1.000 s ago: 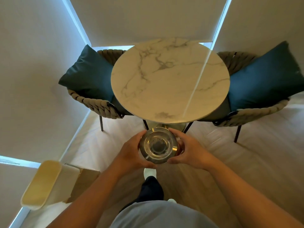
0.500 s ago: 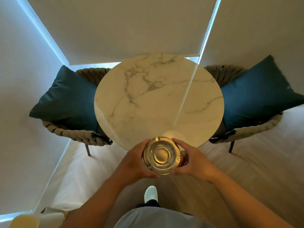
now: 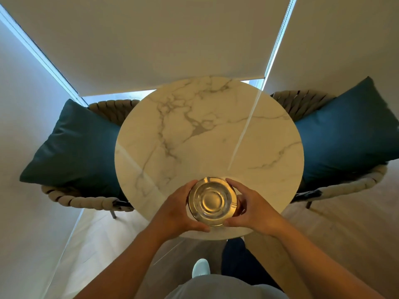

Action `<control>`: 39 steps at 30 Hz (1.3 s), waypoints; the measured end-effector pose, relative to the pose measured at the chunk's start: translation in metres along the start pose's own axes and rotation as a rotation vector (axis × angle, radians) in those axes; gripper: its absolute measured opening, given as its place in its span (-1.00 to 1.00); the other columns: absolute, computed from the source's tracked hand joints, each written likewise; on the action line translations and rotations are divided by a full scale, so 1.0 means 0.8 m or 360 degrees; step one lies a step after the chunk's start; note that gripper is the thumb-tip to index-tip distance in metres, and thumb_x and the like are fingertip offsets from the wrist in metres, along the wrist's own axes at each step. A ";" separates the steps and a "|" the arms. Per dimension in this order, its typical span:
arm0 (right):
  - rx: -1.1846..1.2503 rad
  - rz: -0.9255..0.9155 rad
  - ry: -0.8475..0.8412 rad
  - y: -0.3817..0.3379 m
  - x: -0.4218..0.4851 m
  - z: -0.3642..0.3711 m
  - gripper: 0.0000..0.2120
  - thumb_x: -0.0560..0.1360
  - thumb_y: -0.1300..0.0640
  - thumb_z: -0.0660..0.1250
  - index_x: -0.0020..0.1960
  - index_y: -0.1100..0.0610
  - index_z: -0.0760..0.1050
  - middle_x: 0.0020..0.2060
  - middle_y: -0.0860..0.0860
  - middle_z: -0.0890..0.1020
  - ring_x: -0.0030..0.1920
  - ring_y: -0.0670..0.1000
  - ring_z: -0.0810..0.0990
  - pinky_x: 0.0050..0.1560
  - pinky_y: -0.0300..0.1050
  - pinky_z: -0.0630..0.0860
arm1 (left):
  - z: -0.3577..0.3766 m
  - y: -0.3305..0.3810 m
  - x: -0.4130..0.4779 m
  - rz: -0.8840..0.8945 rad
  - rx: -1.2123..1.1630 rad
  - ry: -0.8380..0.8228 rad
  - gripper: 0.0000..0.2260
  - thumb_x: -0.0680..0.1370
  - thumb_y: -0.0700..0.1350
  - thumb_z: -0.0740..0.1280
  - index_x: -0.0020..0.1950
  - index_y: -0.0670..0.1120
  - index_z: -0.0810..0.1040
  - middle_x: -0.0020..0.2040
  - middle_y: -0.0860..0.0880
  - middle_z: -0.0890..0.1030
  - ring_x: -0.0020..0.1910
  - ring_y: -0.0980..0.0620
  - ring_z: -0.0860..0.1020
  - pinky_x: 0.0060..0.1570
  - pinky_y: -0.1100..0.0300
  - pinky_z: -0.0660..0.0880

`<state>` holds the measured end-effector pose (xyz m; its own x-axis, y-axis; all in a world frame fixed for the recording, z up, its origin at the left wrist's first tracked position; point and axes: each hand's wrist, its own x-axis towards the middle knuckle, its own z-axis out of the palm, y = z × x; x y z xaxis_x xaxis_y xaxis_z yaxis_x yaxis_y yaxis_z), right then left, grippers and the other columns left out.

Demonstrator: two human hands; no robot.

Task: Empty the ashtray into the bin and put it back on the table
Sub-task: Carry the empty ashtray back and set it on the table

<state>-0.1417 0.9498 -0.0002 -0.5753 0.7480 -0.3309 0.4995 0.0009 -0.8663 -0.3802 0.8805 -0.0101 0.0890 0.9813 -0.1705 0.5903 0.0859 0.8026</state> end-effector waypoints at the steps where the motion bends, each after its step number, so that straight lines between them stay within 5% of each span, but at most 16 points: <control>1: 0.0005 -0.0007 -0.0005 0.001 0.007 -0.005 0.03 0.20 0.11 0.66 0.53 -0.11 0.17 -0.27 0.03 0.67 -0.26 -0.07 0.64 -0.15 -0.28 0.55 | -0.001 0.001 0.008 -0.0006 0.0004 0.0004 -0.06 0.07 0.38 0.57 0.31 0.53 0.11 0.22 0.51 0.38 0.25 0.33 0.43 0.25 0.20 0.50; 7: 0.0046 0.0003 -0.0102 0.009 0.067 -0.053 0.07 0.17 0.07 0.66 0.53 -0.10 0.16 -0.26 0.05 0.66 -0.25 -0.05 0.63 -0.14 -0.23 0.55 | -0.006 0.008 0.067 -0.0134 0.0024 0.0053 -0.01 0.02 0.33 0.60 0.30 0.54 0.10 0.19 0.49 0.39 0.20 0.40 0.41 0.23 0.29 0.47; 11: 0.0023 -0.0020 -0.0149 0.016 0.112 -0.082 0.08 0.16 0.11 0.66 0.54 -0.07 0.17 -0.35 -0.04 0.63 -0.34 -0.14 0.57 -0.22 -0.28 0.51 | -0.005 0.006 0.108 -0.0267 -0.0032 0.0104 0.11 0.00 0.24 0.66 0.47 0.22 0.21 0.28 0.27 0.45 0.23 0.27 0.45 0.28 0.15 0.46; 17: -0.0042 -0.0021 -0.0200 0.026 0.182 -0.109 0.08 0.19 0.18 0.66 0.55 -0.03 0.14 -0.22 0.07 0.67 -0.28 -0.11 0.60 -0.14 -0.23 0.56 | -0.003 -0.008 0.170 -0.0352 -0.0030 0.0187 0.14 0.04 0.11 0.69 0.52 0.07 0.21 0.33 0.12 0.46 0.27 0.09 0.46 0.27 0.09 0.46; 19: -0.0037 0.0001 -0.0199 0.029 0.200 -0.107 0.08 0.20 0.20 0.66 0.55 -0.01 0.14 -0.18 0.07 0.69 -0.24 -0.04 0.64 -0.09 -0.19 0.58 | -0.001 -0.022 0.184 -0.0376 -0.0087 0.0193 0.09 0.03 0.07 0.70 0.47 0.13 0.24 0.31 0.17 0.48 0.27 0.15 0.47 0.27 0.10 0.47; 21: -0.0015 0.0036 -0.0165 0.034 0.216 -0.102 0.09 0.20 0.20 0.66 0.56 -0.02 0.13 -0.14 0.05 0.69 -0.21 0.00 0.66 -0.09 -0.17 0.60 | -0.003 -0.040 0.201 -0.0364 -0.0125 0.0214 0.02 0.01 0.08 0.68 0.33 0.39 0.22 0.17 0.36 0.51 0.16 0.33 0.49 0.15 0.31 0.48; 23: -0.0001 0.0066 -0.0115 0.044 0.236 -0.098 0.10 0.19 0.20 0.66 0.56 -0.05 0.12 -0.17 -0.01 0.66 -0.29 -0.13 0.62 -0.18 -0.27 0.57 | -0.009 -0.060 0.223 -0.0304 -0.0116 0.0217 -0.04 0.00 0.11 0.66 0.21 0.54 0.19 0.09 0.48 0.48 0.03 0.43 0.48 -0.05 0.51 0.42; 25: 0.0006 0.0093 -0.0073 0.057 0.257 -0.090 0.11 0.18 0.21 0.65 0.56 -0.05 0.10 -0.19 -0.08 0.64 -0.33 -0.23 0.58 -0.23 -0.36 0.50 | -0.014 -0.078 0.244 -0.0273 -0.0141 0.0211 -0.08 0.00 0.15 0.65 0.21 0.53 0.23 0.10 0.46 0.50 0.01 0.40 0.52 -0.05 0.44 0.46; 28: -0.0017 0.0113 -0.0034 0.072 0.280 -0.076 0.13 0.18 0.16 0.67 0.56 -0.02 0.07 0.00 -0.18 0.62 -0.17 -0.33 0.59 -0.15 -0.45 0.46 | -0.015 -0.104 0.269 -0.0251 -0.0199 0.0198 -0.14 0.02 0.18 0.65 0.24 0.42 0.33 0.14 0.34 0.57 0.08 0.28 0.57 0.07 0.10 0.57; 30: -0.0055 0.0129 -0.0002 0.077 0.295 -0.068 0.15 0.17 0.13 0.67 0.58 0.02 0.06 0.18 -0.09 0.61 0.05 -0.20 0.61 0.02 -0.32 0.52 | -0.015 -0.117 0.283 -0.0222 -0.0197 0.0196 -0.17 0.05 0.17 0.66 0.25 0.33 0.38 0.15 0.27 0.59 0.11 0.21 0.59 0.08 -0.03 0.57; 39: -0.0315 0.0223 0.0041 0.090 0.338 -0.054 0.17 0.16 0.00 0.65 0.58 -0.02 0.03 0.28 0.02 0.59 0.27 0.05 0.56 0.24 0.02 0.51 | -0.013 -0.159 0.312 -0.0172 0.0310 0.0127 -0.09 0.04 0.23 0.56 0.34 0.10 0.37 0.16 0.06 0.51 0.14 -0.01 0.44 0.15 0.04 0.43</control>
<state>-0.2328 1.1808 -0.1359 -0.4760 0.7666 -0.4310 0.6920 0.0240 -0.7215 -0.4415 1.1166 -0.1492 -0.0423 0.9794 -0.1977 0.7372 0.1641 0.6554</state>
